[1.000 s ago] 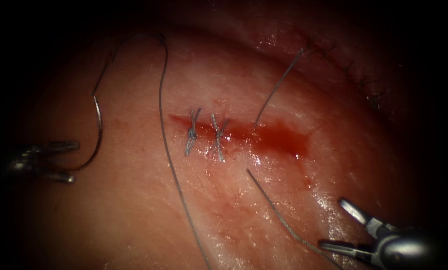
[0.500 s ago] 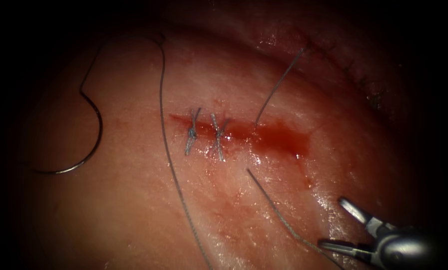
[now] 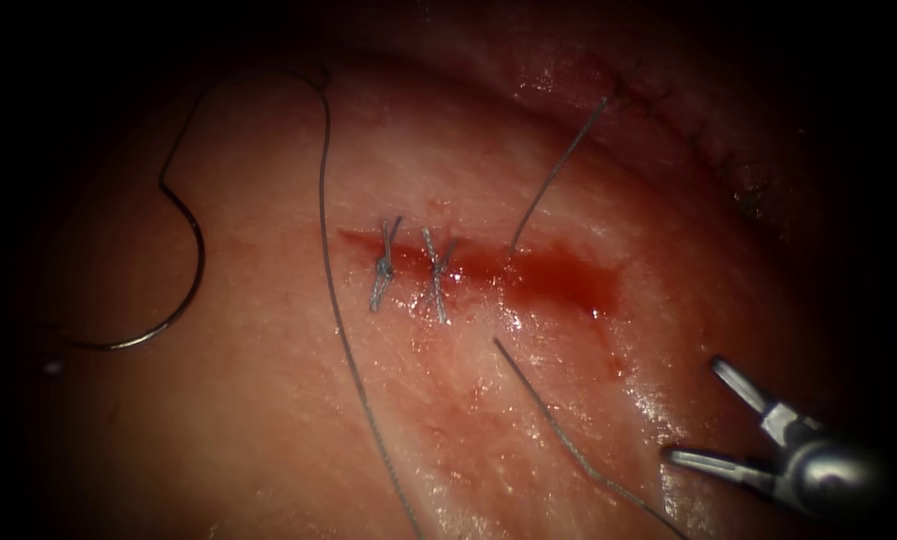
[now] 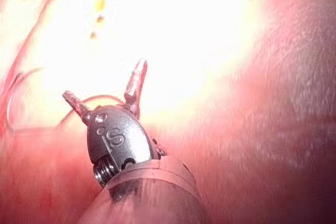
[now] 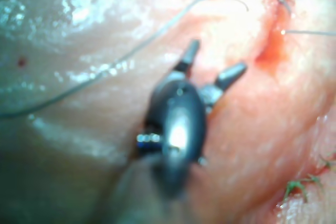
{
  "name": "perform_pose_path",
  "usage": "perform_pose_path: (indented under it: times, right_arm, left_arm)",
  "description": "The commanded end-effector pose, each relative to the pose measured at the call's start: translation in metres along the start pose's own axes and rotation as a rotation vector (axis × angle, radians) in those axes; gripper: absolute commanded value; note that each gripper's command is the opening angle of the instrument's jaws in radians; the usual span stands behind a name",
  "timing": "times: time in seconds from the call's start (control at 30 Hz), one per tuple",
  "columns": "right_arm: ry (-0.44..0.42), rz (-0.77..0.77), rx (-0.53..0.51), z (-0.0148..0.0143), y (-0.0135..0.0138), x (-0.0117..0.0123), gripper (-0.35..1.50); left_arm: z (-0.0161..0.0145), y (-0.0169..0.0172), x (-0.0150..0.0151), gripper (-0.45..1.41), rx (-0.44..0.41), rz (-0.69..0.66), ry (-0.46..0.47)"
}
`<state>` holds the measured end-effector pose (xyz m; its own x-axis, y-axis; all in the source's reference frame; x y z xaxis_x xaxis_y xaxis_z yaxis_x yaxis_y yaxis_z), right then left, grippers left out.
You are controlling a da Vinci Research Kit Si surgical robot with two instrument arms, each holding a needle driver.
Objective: Wound Closure
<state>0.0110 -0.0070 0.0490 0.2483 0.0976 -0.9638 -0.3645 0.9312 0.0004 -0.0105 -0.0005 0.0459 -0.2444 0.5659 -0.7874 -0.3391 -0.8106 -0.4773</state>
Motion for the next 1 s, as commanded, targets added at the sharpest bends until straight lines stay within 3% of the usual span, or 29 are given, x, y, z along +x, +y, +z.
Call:
perform_pose_path:
  times: [0.03,0.23,0.43,0.57,0.8,1.0]
  right_arm:
    - [0.001,-0.007,-0.008,0.0004,0.0008,0.0001,1.35]
    - [-0.009,0.007,-0.066,0.0003,0.0039,0.0012,1.35]
    - [-0.020,0.008,-0.091,0.0006,0.0044,0.0011,1.36]
    - [-0.021,0.007,-0.088,0.0006,0.0043,0.0010,1.36]
    - [-0.020,0.004,-0.090,0.0006,0.0039,0.0008,1.36]
    - [-0.018,-0.001,-0.093,0.0008,0.0035,0.0002,1.36]
  left_arm:
    - [0.0022,0.0014,-0.0008,0.76,-0.031,0.018,-0.013]
    - [0.0113,0.0055,-0.0010,0.71,-0.122,0.120,-0.119]
    - [0.0181,0.0086,-0.0024,0.66,-0.190,0.202,-0.167]
    - [0.0216,0.0104,-0.0029,0.66,-0.205,0.269,-0.210]
    - [0.0252,0.0117,-0.0020,0.64,-0.163,0.391,-0.247]
    - [0.0287,0.0137,-0.0021,0.62,-0.148,0.505,-0.337]
